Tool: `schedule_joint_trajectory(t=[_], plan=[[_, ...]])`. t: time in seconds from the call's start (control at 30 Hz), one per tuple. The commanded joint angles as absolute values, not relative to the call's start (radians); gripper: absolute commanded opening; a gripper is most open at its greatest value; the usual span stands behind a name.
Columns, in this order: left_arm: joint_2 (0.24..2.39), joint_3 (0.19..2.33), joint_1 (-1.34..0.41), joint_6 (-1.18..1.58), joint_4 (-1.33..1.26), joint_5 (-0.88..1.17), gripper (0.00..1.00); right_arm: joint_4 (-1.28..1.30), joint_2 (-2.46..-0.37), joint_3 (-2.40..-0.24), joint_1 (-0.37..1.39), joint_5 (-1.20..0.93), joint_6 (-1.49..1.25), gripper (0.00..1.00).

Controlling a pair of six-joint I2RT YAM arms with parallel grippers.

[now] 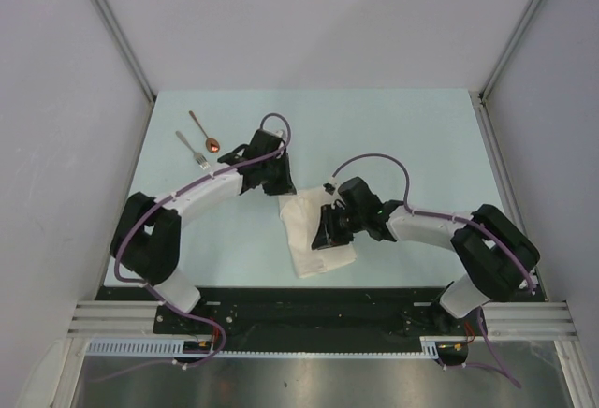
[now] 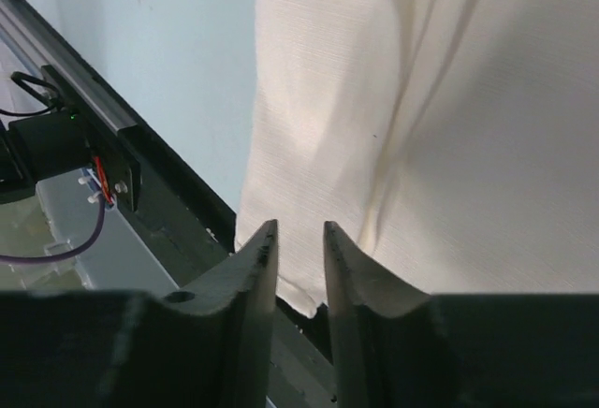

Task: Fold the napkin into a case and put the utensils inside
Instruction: Smooth out the 2/3-rectangle-folded napkin at the center of the board.

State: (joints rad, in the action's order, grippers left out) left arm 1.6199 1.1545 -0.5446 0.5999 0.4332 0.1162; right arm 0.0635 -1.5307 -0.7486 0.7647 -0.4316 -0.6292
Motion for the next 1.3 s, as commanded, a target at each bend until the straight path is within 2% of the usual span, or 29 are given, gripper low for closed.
schedule_joint_trajectory(t=[0.0,0.27,0.6,0.93,1.17,1.27], plan=[[1.643,1.100,-0.543,0.630,0.394,0.238,0.00,-0.061,-1.571,-0.761,0.781,-0.483,-0.684,0.26],[1.752,1.124,-0.541,0.650,0.319,0.287,0.00,-0.130,-1.605,-0.743,0.818,-0.511,-0.724,0.13],[1.873,1.166,-0.520,0.676,0.265,0.278,0.00,-0.201,-1.643,-0.698,0.838,-0.521,-0.753,0.12],[1.922,1.178,-0.489,0.678,0.241,0.245,0.00,-0.434,-1.738,-0.546,0.850,-0.584,-0.813,0.09],[1.905,1.204,-0.488,0.663,0.261,0.247,0.00,-0.269,-1.678,-0.647,0.844,-0.546,-0.740,0.10],[1.905,1.206,-0.488,0.660,0.262,0.245,0.00,-0.212,-1.664,-0.724,0.841,-0.538,-0.718,0.14]])
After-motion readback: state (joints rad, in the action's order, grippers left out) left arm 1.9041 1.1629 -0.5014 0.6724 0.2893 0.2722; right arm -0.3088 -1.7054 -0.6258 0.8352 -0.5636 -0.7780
